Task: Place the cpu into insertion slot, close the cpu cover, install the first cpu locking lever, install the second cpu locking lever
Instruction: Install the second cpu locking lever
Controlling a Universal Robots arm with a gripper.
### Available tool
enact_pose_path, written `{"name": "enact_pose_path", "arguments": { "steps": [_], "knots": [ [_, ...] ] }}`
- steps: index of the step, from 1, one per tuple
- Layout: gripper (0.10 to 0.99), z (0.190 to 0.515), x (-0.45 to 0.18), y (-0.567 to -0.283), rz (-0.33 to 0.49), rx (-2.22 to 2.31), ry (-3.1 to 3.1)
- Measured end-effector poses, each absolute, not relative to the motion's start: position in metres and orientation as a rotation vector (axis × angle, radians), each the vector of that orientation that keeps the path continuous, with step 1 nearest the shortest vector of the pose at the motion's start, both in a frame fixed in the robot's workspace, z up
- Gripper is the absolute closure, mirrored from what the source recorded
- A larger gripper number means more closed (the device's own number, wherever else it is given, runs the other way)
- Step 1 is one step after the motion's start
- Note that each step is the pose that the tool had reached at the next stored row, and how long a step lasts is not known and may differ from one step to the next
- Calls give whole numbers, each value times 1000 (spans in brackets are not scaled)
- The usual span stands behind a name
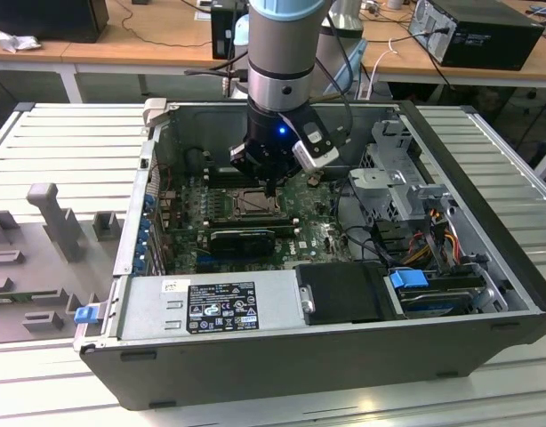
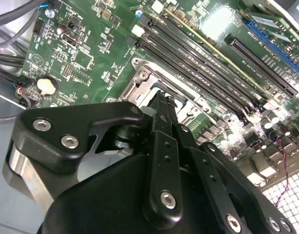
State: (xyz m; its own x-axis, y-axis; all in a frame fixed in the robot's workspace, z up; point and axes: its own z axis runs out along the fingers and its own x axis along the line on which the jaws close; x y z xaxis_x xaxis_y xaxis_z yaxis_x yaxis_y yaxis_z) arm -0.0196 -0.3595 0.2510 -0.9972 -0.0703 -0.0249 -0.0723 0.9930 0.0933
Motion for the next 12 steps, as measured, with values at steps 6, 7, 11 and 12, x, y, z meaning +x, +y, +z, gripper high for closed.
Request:
{"name": "enact_pose_path", "arguments": {
  "steps": [6, 7, 11, 12],
  "knots": [
    [980, 257, -20, -361, 148, -112, 3114],
    [980, 257, -20, -363, 148, -112, 3114],
    [980, 257, -20, -368, 149, -111, 3122],
    [980, 257, -20, -368, 154, -111, 3134]
  ]
}}
